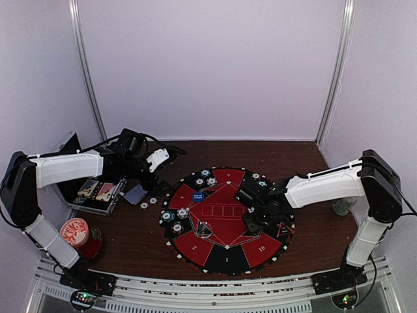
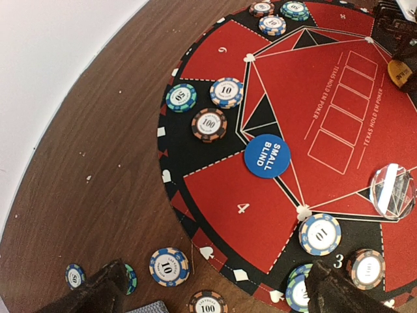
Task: Distribute texas hold em gaming equipment
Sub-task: Move the big blind button to position 7, then pick up the poker card from the center of the board.
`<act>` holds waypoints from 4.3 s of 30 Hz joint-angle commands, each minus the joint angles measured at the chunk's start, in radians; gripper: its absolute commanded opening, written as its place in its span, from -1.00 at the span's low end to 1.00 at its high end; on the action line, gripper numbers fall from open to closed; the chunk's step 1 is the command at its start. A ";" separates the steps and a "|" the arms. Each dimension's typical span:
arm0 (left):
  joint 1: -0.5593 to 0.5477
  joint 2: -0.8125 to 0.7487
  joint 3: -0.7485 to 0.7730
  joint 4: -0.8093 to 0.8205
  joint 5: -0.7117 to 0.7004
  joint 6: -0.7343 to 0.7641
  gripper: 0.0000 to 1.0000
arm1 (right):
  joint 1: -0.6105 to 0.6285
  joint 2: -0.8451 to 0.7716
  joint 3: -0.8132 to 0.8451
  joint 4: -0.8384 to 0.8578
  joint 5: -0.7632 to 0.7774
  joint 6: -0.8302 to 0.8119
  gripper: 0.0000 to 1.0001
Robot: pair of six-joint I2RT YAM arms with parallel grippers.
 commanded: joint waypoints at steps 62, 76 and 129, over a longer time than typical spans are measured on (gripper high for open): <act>0.042 0.009 -0.022 0.092 -0.026 -0.027 0.96 | -0.050 -0.143 -0.055 0.225 0.387 -0.084 1.00; 0.083 0.008 -0.046 0.181 -0.040 -0.067 0.96 | -0.066 -0.361 -0.363 0.358 0.250 0.033 0.97; 0.326 0.323 0.178 -0.292 -0.092 0.112 0.96 | -0.123 -0.428 -0.397 0.485 0.113 -0.021 1.00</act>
